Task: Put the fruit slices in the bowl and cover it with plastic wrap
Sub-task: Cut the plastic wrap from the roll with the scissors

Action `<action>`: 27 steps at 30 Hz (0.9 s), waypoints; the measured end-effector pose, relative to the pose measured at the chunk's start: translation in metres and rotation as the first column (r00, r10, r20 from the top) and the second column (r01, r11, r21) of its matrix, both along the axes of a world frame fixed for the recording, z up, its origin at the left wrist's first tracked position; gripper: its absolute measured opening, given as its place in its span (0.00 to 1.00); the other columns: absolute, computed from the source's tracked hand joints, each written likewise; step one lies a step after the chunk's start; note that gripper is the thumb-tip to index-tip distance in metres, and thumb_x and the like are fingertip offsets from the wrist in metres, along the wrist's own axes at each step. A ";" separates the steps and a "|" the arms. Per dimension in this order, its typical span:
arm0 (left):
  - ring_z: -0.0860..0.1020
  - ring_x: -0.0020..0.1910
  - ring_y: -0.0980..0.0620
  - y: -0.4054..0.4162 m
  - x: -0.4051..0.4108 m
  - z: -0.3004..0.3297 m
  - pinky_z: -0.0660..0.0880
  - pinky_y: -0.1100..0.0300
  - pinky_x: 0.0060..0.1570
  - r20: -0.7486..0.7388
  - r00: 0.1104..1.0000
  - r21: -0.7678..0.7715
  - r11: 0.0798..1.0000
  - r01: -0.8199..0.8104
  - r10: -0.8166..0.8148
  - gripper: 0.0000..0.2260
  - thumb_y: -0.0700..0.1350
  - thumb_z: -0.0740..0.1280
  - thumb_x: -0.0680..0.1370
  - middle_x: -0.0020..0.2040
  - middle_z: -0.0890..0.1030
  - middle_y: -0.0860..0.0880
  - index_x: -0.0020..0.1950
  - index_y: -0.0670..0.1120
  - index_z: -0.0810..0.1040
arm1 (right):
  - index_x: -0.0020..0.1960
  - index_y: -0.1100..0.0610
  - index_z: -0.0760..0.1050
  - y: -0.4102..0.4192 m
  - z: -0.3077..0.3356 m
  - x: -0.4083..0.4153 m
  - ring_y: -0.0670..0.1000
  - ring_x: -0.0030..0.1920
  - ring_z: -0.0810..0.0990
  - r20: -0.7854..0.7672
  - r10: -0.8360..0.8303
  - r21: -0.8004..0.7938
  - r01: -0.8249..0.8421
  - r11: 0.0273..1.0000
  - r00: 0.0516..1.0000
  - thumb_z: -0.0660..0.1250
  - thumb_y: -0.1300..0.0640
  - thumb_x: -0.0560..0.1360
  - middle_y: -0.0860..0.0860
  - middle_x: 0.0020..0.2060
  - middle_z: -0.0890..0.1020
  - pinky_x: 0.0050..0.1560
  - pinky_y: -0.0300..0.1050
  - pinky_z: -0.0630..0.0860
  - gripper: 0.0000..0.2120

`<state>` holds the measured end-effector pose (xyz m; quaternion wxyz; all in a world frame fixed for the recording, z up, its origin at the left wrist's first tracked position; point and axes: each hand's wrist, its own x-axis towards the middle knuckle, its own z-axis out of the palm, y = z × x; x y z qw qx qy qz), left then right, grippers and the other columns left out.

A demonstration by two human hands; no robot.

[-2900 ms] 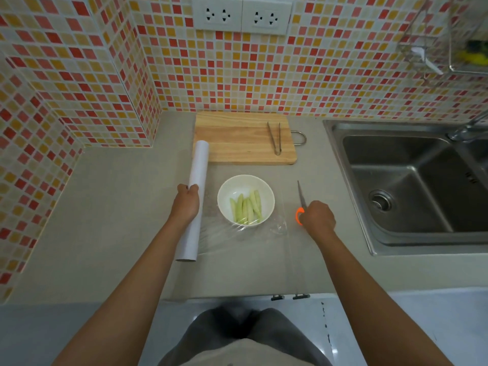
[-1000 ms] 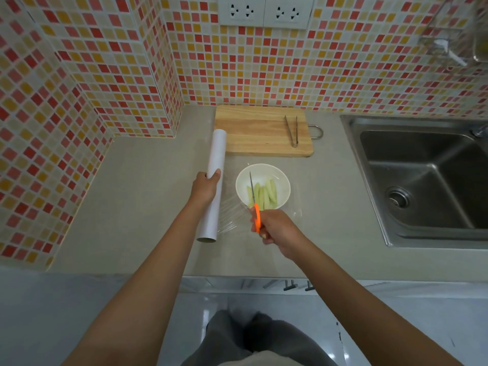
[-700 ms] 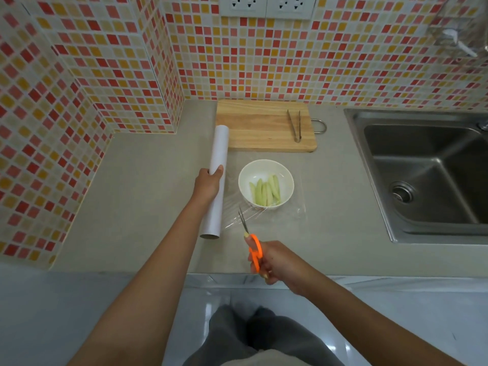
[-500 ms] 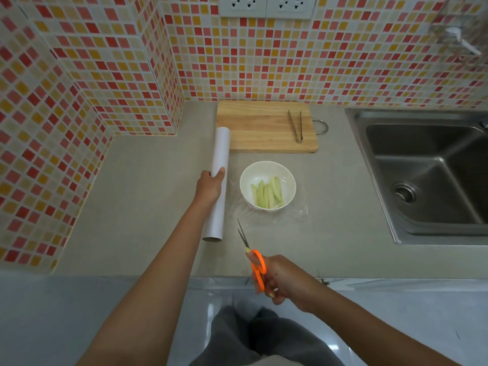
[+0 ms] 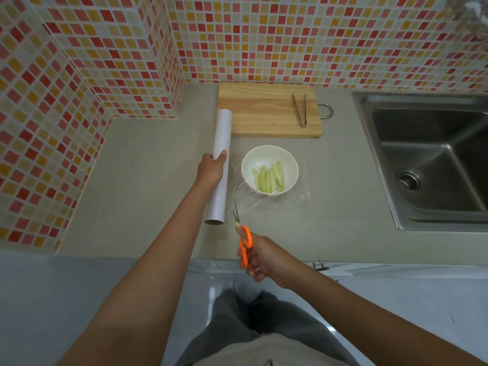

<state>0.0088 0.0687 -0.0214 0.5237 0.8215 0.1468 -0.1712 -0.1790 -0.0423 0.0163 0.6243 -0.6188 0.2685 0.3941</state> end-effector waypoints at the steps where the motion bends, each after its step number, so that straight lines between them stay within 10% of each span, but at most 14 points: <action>1: 0.71 0.52 0.48 0.000 0.000 0.000 0.67 0.55 0.49 0.002 1.000 0.003 1.000 0.001 -0.001 0.25 0.58 0.58 0.80 0.63 0.73 0.43 0.68 0.39 0.66 | 0.43 0.60 0.72 0.003 -0.002 0.002 0.49 0.26 0.70 0.009 -0.028 0.008 0.028 1.000 1.000 0.58 0.33 0.74 0.54 0.31 0.77 0.28 0.39 0.62 0.28; 27: 0.70 0.65 0.41 -0.005 -0.003 0.005 0.67 0.54 0.56 -0.042 0.999 0.024 1.000 -0.018 0.019 0.26 0.56 0.50 0.82 0.69 0.69 0.40 0.72 0.37 0.62 | 0.40 0.58 0.71 0.032 -0.023 0.011 0.44 0.20 0.68 0.223 -0.229 0.015 0.232 0.973 0.947 0.59 0.38 0.77 0.53 0.31 0.76 0.22 0.34 0.62 0.22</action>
